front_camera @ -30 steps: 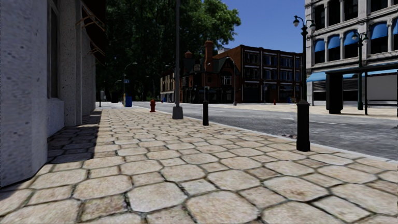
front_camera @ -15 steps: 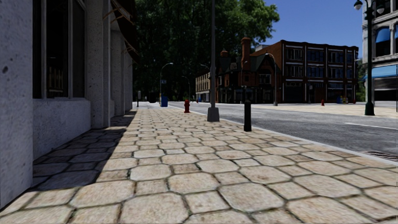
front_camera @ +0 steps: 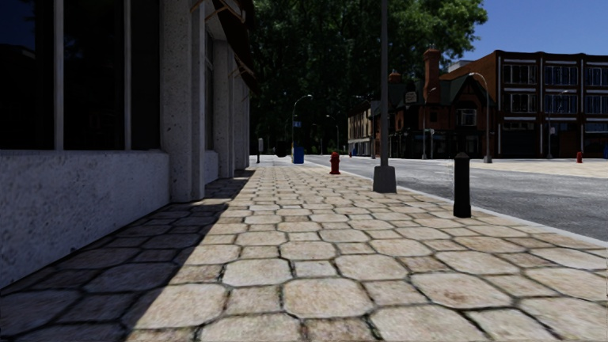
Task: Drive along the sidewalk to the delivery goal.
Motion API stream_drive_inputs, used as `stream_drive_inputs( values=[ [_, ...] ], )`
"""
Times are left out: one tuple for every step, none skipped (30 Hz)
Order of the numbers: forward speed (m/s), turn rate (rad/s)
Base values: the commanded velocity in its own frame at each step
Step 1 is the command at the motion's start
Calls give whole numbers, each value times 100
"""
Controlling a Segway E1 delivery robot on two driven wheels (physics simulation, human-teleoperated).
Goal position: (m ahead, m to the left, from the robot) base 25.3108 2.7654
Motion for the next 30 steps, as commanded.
stream_drive_inputs(
  values=[
    [200, 0],
    [200, 0],
    [200, 0],
    [200, 0],
    [200, 0],
    [200, 0],
    [200, 0],
    [200, 0],
    [200, 0],
    [200, 0],
    [200, 0],
    [200, 0],
    [200, 0],
    [200, 0],
    [200, 0],
    [200, 0],
    [200, 0],
    [200, 0],
    [200, 0],
    [200, 0],
    [200, 0],
    [200, 0],
    [200, 0],
    [200, 0],
    [200, 0],
    [200, 0],
    [200, 0],
    [200, 0],
    [200, 0],
    [200, 0]
  ],
)
